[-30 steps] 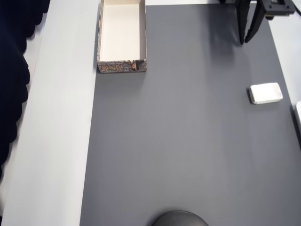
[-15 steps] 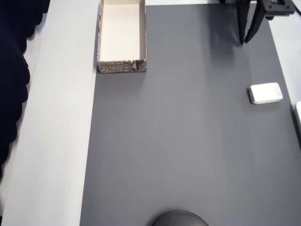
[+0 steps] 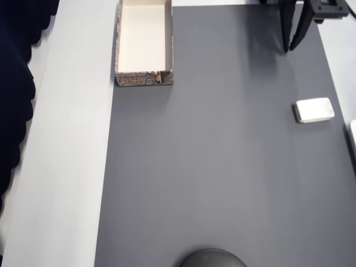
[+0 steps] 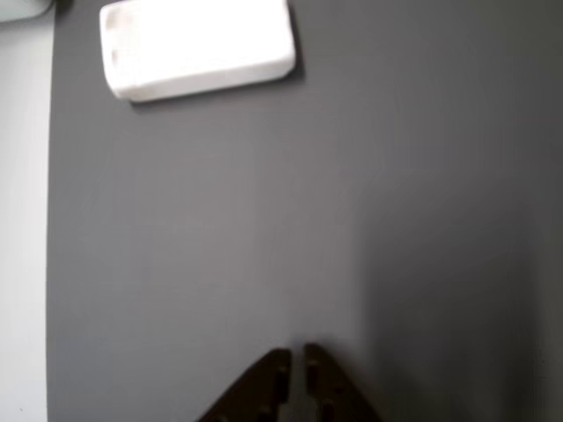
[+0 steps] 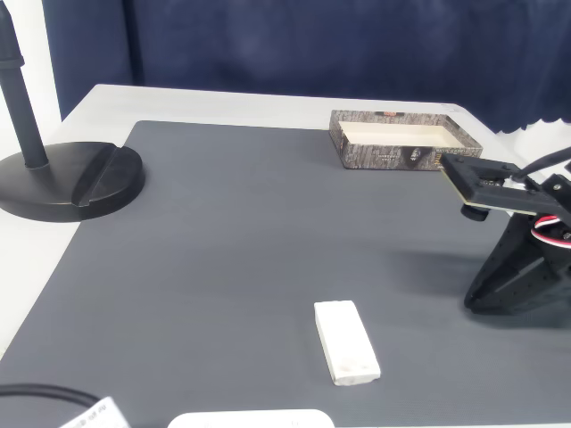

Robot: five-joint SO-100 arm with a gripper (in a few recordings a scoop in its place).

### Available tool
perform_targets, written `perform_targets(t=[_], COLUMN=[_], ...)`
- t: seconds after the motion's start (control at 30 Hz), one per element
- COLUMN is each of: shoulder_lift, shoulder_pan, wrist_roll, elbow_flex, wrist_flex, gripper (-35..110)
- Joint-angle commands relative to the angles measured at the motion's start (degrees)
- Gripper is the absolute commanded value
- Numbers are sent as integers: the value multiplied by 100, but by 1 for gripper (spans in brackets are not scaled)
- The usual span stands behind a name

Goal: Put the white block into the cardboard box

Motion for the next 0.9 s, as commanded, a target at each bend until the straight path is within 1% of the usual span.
perform_targets(t=[0.0,0.33,0.7,0.87], shoulder_lift=[211,53,-2725,-3164], shoulder_pan=[26,-44,35,-26], wrist_roll=[-141,-211,-211,-193], elbow_flex=[105,-316,-2004,-2232], wrist_flex=[-9,-9,-35,-580], gripper=[-2,-2,-2,-2])
